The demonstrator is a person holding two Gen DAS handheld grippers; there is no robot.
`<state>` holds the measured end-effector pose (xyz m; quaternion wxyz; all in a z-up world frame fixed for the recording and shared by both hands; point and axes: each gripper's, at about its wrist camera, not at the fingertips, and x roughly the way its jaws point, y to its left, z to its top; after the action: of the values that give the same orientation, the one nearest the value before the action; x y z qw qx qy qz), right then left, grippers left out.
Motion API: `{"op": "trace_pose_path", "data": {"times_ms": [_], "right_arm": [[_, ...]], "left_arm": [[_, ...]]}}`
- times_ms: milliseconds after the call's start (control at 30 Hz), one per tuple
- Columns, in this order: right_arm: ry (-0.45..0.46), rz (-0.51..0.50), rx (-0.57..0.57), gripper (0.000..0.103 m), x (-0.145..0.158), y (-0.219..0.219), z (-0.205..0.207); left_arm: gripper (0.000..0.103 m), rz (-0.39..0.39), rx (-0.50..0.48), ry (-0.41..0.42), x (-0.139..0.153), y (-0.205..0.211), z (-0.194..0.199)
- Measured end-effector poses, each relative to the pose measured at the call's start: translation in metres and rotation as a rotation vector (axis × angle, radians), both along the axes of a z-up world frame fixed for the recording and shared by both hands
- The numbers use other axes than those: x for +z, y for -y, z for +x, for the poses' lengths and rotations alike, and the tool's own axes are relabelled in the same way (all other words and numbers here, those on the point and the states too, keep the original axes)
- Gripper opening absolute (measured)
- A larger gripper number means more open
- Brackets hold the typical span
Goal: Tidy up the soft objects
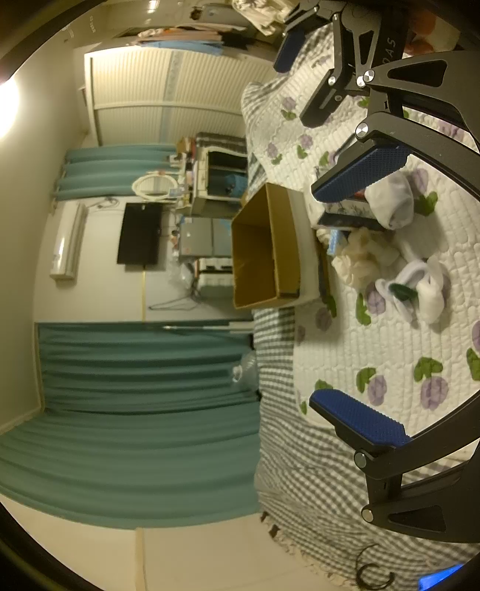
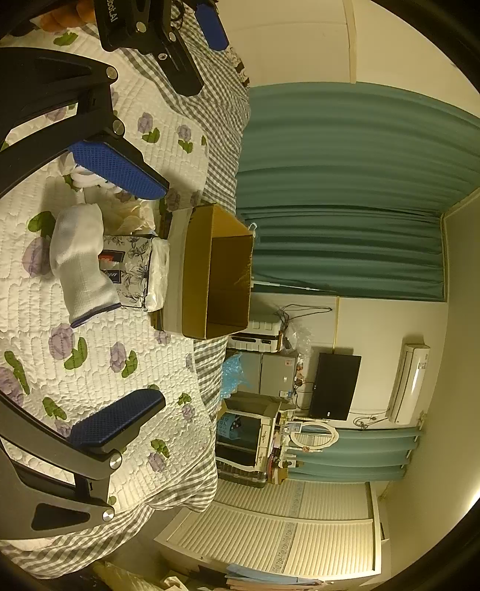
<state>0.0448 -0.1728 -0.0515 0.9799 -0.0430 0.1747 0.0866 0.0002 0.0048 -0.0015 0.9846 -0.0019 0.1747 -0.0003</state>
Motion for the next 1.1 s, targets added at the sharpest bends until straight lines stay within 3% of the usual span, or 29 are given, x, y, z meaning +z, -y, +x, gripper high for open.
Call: {"op": "trace_pose_path", "data": {"times_ms": [1100], "right_arm": [[-0.013,0.008,0.008,0.103,-0.0038,-0.0008,0.0006]], "left_arm": [[0.103,-0.005,-0.003,-0.007,-0.0009,-0.0027,0.0004]]}}
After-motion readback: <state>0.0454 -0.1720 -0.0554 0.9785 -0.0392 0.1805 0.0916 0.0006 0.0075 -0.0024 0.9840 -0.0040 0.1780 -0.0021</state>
